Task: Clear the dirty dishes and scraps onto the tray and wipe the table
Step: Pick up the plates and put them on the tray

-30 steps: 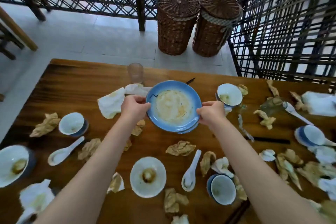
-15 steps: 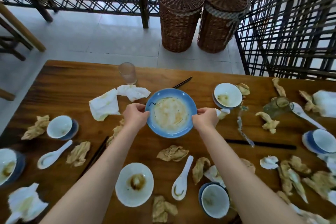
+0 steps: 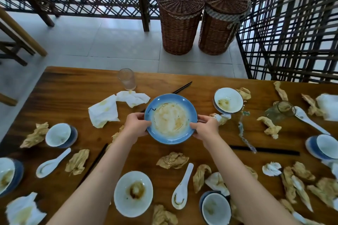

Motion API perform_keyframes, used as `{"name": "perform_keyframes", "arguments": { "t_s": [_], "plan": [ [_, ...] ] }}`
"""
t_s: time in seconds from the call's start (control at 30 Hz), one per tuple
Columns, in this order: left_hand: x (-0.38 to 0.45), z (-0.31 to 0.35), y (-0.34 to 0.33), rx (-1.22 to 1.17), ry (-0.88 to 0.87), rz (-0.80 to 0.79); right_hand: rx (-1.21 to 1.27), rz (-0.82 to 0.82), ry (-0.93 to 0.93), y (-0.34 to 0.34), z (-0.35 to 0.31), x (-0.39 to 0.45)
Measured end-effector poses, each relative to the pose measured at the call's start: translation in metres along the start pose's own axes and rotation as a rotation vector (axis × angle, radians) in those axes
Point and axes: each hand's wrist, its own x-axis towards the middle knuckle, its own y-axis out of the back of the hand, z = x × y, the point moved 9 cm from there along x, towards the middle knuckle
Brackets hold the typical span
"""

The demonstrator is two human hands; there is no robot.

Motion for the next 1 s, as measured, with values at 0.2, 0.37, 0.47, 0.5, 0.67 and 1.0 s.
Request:
{"name": "perform_keyframes", "arguments": {
  "t_s": [0.2,0.37,0.47,0.5,0.67,1.0],
  "plan": [
    [-0.019,0.006,0.002,-0.046,-0.041,-0.036,0.057,-0.012,0.041,0.013,-0.008,-0.016],
    [-0.062,0.022,0.006,-0.019,-0.135,-0.042,0.09,0.025,0.101,0.04,-0.018,-0.056],
    [-0.097,0.03,0.006,0.0,-0.228,-0.068,0.159,0.014,0.129,0.059,-0.018,-0.09],
    [-0.109,0.031,0.006,0.011,-0.252,-0.073,0.166,0.018,0.14,0.067,-0.017,-0.101],
    [-0.171,0.029,-0.002,0.044,-0.353,-0.119,0.188,0.078,0.153,0.11,-0.001,-0.156],
    [-0.264,-0.009,-0.05,0.092,-0.392,-0.179,0.243,0.148,0.155,0.204,0.05,-0.228]
  ]
}}
